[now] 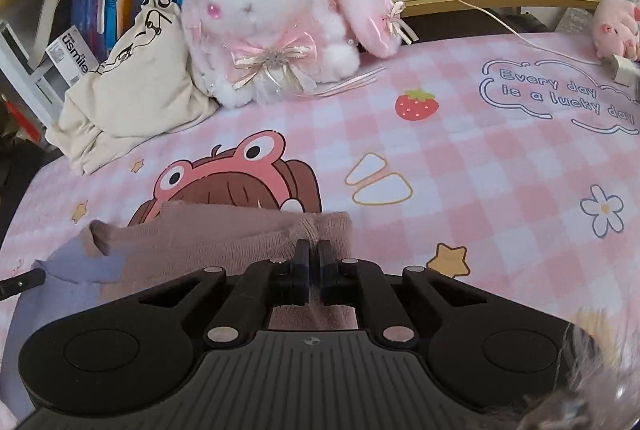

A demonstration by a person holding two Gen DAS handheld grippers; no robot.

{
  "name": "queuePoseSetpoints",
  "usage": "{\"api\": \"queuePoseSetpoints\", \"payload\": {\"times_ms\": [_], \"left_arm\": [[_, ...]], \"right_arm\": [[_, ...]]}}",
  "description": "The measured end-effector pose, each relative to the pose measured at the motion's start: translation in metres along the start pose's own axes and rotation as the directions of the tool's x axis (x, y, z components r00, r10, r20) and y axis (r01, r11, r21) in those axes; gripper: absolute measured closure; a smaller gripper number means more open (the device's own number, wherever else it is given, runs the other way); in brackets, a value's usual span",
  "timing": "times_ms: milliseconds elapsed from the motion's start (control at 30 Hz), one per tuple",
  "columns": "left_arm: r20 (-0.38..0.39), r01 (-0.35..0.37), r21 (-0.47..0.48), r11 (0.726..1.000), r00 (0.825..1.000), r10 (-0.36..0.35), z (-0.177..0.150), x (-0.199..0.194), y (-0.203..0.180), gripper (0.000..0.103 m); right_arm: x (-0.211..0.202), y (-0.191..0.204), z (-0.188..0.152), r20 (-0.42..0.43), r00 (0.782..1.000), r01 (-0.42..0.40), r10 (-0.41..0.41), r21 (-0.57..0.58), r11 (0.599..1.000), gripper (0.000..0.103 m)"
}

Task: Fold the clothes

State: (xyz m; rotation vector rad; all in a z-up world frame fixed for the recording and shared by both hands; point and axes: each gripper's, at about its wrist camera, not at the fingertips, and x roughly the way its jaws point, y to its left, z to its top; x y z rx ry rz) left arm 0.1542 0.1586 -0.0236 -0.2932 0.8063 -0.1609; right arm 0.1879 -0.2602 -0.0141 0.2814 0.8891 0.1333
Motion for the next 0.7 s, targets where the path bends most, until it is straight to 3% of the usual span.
{"api": "queuePoseSetpoints", "payload": {"times_ms": [100, 233, 333, 433, 533, 567, 600, 700], "left_arm": [[-0.02, 0.02, -0.056, 0.998, 1.0, -0.021, 0.003, -0.002, 0.006, 0.094], [-0.037, 0.033, -0.102, 0.994, 0.999, -0.037, 0.008, -0.013, 0.01, 0.085], [-0.009, 0.004, -0.031, 1.0, 1.0, -0.004, 0.003, -0.034, 0.0, 0.076], [-0.001, -0.009, 0.019, 1.0, 1.0, 0.009, -0.013, -0.057, -0.008, 0.075], [-0.017, -0.004, 0.02, 1.0, 1.0, 0.004, -0.037, -0.071, -0.011, 0.075], [-0.031, -0.002, 0.026, 1.0, 1.0, 0.003, -0.042, -0.071, -0.012, 0.075], [-0.042, -0.006, 0.035, 0.999, 0.999, 0.007, -0.045, -0.07, -0.012, 0.076], [-0.061, -0.018, 0.044, 0.999, 0.998, 0.021, -0.048, -0.066, -0.009, 0.078]], "right_arm": [[-0.002, 0.001, 0.0, 0.002, 1.0, 0.0, 0.0, -0.005, 1.0, 0.097], [-0.017, 0.001, -0.002, 0.022, 1.0, 0.013, -0.013, -0.021, 1.0, 0.087], [-0.035, 0.004, -0.011, 0.03, 0.999, 0.024, -0.022, -0.079, 0.997, 0.082], [-0.051, 0.001, -0.026, 0.027, 0.999, 0.032, -0.03, -0.1, 0.994, 0.081], [-0.062, -0.004, -0.043, 0.002, 1.0, 0.026, -0.026, -0.1, 0.995, 0.081], [-0.061, -0.004, -0.048, -0.017, 1.0, 0.022, -0.023, -0.109, 0.994, 0.083], [-0.061, -0.004, -0.048, -0.016, 1.0, 0.022, -0.024, -0.108, 0.994, 0.094], [-0.06, -0.006, -0.05, -0.016, 1.0, 0.024, -0.026, -0.105, 0.994, 0.096]]}}
